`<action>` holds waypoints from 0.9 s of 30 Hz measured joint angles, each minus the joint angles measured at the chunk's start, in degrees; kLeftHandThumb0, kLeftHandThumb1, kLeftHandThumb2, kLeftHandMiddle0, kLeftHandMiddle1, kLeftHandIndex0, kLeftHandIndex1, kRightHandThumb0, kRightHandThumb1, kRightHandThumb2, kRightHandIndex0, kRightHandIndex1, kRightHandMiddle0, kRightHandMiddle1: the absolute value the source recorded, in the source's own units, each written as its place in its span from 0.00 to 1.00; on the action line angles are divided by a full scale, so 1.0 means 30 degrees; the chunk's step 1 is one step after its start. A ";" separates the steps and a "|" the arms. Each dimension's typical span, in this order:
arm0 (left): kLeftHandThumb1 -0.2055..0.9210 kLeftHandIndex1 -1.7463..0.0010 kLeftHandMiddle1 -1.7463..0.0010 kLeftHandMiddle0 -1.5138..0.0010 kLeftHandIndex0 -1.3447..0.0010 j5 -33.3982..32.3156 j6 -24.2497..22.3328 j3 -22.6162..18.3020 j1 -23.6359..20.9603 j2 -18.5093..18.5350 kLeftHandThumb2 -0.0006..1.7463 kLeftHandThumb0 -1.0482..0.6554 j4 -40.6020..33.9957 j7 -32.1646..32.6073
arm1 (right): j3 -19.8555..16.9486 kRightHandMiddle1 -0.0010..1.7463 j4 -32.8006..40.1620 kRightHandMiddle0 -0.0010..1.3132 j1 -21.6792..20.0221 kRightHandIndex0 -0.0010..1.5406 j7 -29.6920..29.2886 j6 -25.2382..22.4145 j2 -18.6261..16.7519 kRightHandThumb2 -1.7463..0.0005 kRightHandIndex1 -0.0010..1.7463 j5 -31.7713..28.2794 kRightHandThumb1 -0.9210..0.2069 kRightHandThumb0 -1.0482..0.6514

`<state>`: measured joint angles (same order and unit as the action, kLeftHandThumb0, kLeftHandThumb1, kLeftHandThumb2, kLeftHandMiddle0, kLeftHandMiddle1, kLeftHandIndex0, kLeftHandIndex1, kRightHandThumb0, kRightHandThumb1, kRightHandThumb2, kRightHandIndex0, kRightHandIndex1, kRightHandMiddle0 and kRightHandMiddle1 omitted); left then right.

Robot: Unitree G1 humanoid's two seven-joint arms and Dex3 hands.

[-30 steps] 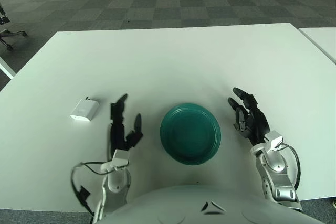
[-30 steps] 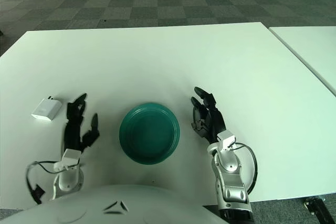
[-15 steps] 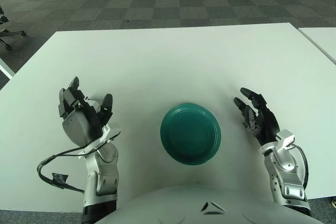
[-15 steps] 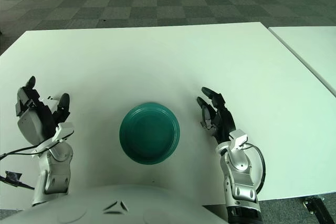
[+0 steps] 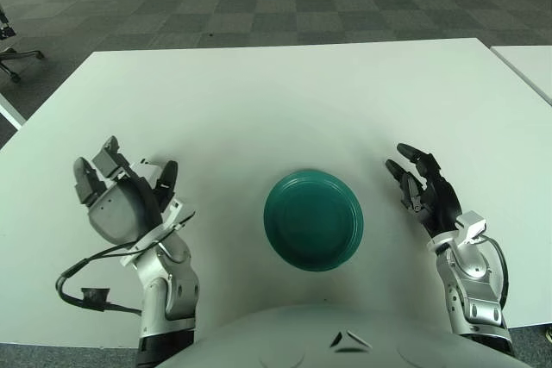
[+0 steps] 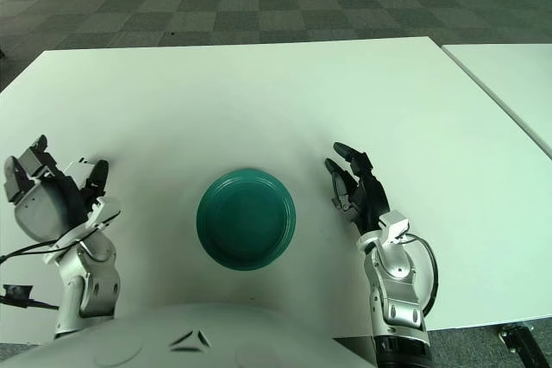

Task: Put the charger into the plate.

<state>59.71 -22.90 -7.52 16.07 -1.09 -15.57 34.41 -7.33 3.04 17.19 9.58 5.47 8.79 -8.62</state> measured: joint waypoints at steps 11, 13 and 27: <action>1.00 0.24 0.98 0.82 1.00 0.0993 -0.2321 -0.0096 -0.0008 0.1841 0.41 0.00 -0.0180 -0.2262 | -0.0029 0.46 0.0700 0.00 0.0297 0.22 -0.0526 -0.0575 0.0013 0.66 0.01 0.0233 0.00 0.14; 1.00 0.23 0.98 0.82 1.00 0.1258 -0.2667 0.0056 -0.0008 0.2099 0.41 0.00 -0.0267 -0.3059 | -0.0029 0.46 0.0869 0.00 0.0354 0.22 -0.0573 -0.0747 0.0012 0.66 0.01 0.0226 0.00 0.14; 1.00 0.22 0.96 0.78 1.00 0.1228 -0.3452 0.0377 -0.0011 0.4449 0.37 0.00 -0.0275 -0.6725 | -0.0064 0.46 0.2874 0.00 0.0773 0.22 -0.0934 -0.3048 -0.0209 0.69 0.01 0.0073 0.00 0.14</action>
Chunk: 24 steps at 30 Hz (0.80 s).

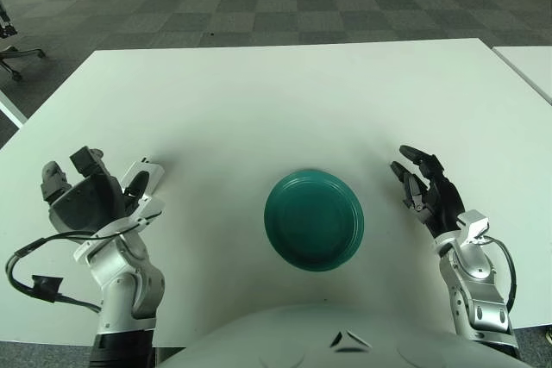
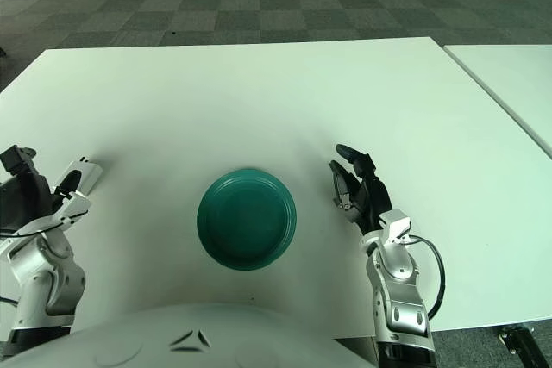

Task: Put the charger into the plate.

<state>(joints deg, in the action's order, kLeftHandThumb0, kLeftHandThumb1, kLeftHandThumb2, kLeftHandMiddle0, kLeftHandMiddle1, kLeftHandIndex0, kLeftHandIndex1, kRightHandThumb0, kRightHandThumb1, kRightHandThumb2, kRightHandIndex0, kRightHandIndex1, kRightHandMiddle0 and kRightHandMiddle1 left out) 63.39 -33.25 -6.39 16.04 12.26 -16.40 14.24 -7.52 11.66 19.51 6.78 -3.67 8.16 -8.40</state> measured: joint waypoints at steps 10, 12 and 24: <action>1.00 0.24 0.95 0.79 1.00 -0.1550 0.1783 -0.0005 0.0366 0.1636 0.36 0.00 0.0032 -0.1250 | -0.0125 0.44 0.1087 0.00 0.0298 0.23 -0.0286 -0.1277 -0.0222 0.68 0.01 -0.0190 0.00 0.15; 1.00 0.24 0.95 0.79 1.00 -0.1804 0.2192 -0.0007 0.0505 0.1950 0.36 0.00 0.0047 -0.1351 | -0.0147 0.45 0.1218 0.00 0.0337 0.23 -0.0329 -0.1425 -0.0273 0.68 0.01 -0.0203 0.00 0.15; 1.00 0.22 0.95 0.79 0.99 -0.3029 0.4081 -0.0067 0.0824 0.2810 0.38 0.00 0.0181 -0.1372 | -0.0142 0.49 0.1563 0.00 0.0360 0.27 -0.0519 -0.1905 -0.0384 0.69 0.03 -0.0139 0.00 0.15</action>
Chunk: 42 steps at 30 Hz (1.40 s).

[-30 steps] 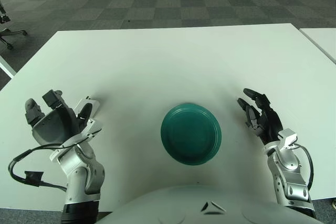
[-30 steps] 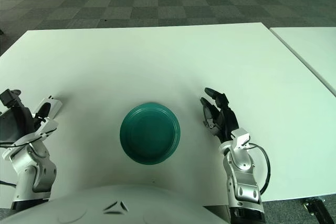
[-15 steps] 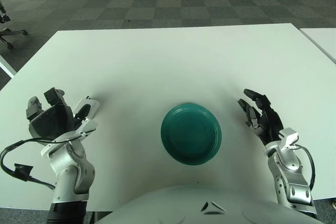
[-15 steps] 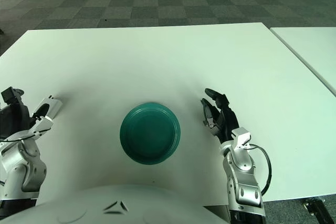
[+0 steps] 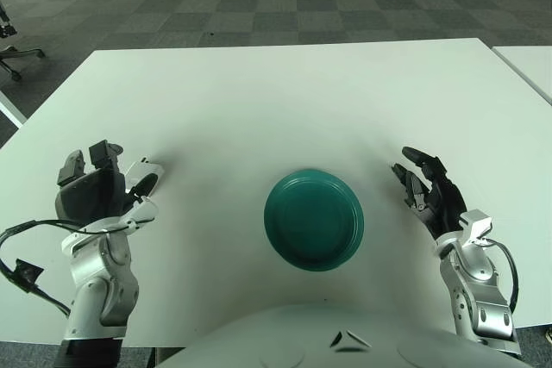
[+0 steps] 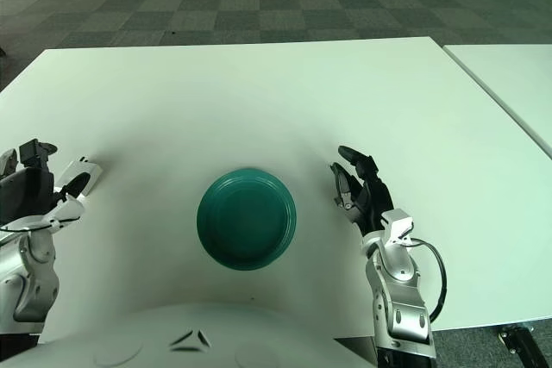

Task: Put the charger into the plate.

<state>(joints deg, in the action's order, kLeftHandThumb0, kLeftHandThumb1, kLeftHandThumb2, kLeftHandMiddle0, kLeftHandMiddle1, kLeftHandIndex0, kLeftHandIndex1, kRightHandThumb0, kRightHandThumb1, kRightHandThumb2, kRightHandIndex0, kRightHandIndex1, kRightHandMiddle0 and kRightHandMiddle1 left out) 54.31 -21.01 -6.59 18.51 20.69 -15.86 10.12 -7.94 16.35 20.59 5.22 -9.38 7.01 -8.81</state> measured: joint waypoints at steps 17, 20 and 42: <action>1.00 0.25 0.94 0.81 1.00 -0.2346 0.1589 -0.0072 -0.0222 0.0780 0.36 0.00 0.0754 -0.0650 | 0.0153 0.45 0.0859 0.00 0.0046 0.25 -0.0322 -0.1091 -0.0125 0.68 0.02 0.0188 0.00 0.15; 1.00 0.27 0.95 0.81 1.00 -0.2558 0.1446 -0.0071 -0.0314 0.0779 0.36 0.00 0.0791 -0.0848 | 0.0151 0.44 0.0926 0.00 0.0099 0.25 -0.0321 -0.1118 -0.0146 0.67 0.02 0.0179 0.00 0.16; 1.00 0.35 0.93 0.78 1.00 -0.2841 -0.0920 0.0274 -0.1968 0.0695 0.38 0.00 0.1999 -0.1552 | -0.0002 0.41 0.0613 0.00 -0.0212 0.24 -0.0245 -0.1132 0.0083 0.62 0.02 0.0296 0.00 0.17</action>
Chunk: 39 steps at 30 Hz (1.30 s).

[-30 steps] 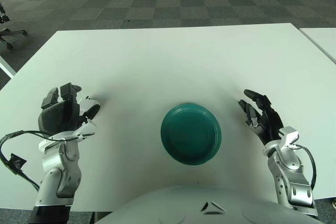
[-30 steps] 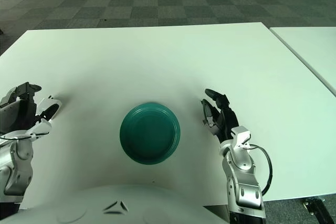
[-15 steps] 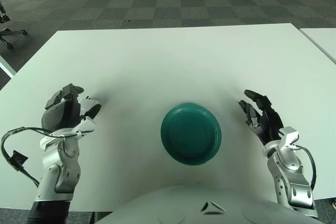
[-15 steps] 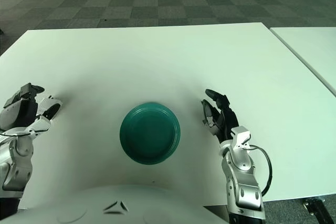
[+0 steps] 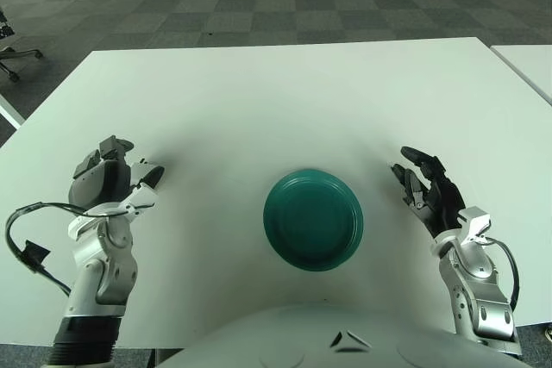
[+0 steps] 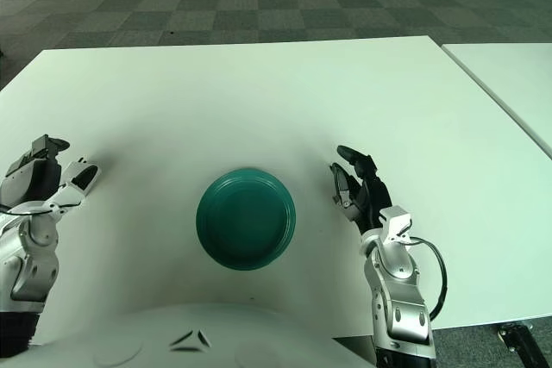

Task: Put the charger into the plate.

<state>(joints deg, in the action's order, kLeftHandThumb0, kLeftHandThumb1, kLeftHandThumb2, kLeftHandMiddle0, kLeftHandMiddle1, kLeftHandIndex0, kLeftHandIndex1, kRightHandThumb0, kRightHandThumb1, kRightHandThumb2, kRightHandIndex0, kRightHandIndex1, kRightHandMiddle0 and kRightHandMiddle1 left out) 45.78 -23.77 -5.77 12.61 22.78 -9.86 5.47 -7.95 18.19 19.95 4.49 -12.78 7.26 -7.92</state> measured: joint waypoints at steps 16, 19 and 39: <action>1.00 0.36 0.67 0.91 1.00 0.0055 -0.0418 0.0519 -0.0478 0.0120 0.40 0.00 0.1775 0.0143 | -0.0685 0.43 -0.1950 0.00 -0.0389 0.23 0.1156 0.1826 0.0270 0.67 0.01 -0.0808 0.00 0.17; 1.00 0.35 0.67 0.91 1.00 0.0054 -0.0551 0.0676 -0.0514 0.0123 0.40 0.00 0.1886 0.0140 | -0.0697 0.44 -0.2035 0.00 -0.0430 0.23 0.1182 0.1839 0.0272 0.67 0.01 -0.0862 0.00 0.16; 1.00 0.35 0.70 0.85 0.98 0.0058 -0.1251 0.1653 -0.0685 0.0900 0.41 0.00 0.1970 -0.0936 | -0.1305 0.49 -0.4212 0.00 -0.1356 0.24 0.1783 0.3526 0.0628 0.72 0.03 -0.1032 0.00 0.14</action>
<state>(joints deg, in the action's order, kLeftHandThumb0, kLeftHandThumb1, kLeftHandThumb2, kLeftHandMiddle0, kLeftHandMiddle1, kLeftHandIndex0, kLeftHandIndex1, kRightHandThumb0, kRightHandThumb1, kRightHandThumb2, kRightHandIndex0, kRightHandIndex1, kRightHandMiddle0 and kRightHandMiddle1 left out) 45.96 -27.52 -0.81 10.55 25.48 -3.95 2.66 -11.86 5.56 15.88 9.83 -2.20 9.14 -11.02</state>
